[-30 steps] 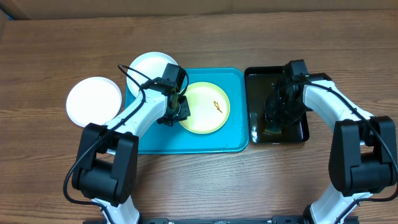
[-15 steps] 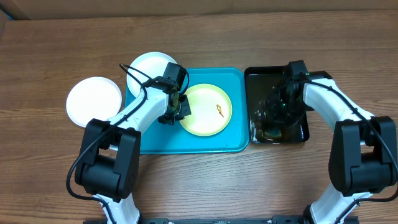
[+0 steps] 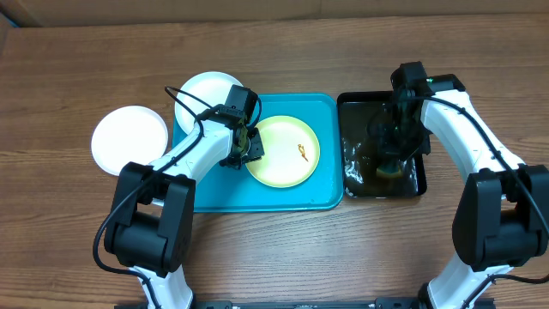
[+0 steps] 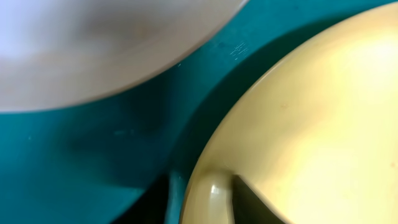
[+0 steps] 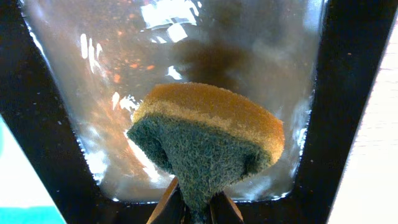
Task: Clean dirty plates on tray and stack at the side
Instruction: 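Dip and rub the sponge in the water with the right gripper, then scrub the yellow plate with the sponge in the right gripper, then rinse the sponge in the water, drop it in the black tray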
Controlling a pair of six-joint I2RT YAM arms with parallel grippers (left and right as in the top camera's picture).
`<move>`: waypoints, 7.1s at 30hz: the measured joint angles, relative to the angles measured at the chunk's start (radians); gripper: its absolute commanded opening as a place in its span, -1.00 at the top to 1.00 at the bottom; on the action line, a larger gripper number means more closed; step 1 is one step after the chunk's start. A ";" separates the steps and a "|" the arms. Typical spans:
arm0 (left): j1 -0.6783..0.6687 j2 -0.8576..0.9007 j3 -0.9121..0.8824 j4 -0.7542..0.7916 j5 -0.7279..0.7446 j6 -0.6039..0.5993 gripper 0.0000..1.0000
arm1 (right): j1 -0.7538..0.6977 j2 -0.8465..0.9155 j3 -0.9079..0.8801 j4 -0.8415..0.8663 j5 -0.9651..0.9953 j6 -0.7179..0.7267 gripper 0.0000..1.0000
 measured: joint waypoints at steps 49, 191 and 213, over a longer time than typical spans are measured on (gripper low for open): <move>0.000 -0.002 0.019 -0.139 0.034 -0.045 0.92 | 0.191 0.000 0.091 0.002 0.236 -0.055 0.93; 0.002 0.005 0.021 -0.167 0.040 -0.003 0.23 | -0.053 0.146 -0.036 0.252 -0.077 0.024 -0.36; 0.002 0.005 0.021 -0.167 0.037 -0.002 0.24 | -0.028 0.120 0.083 0.159 -0.079 0.032 -1.00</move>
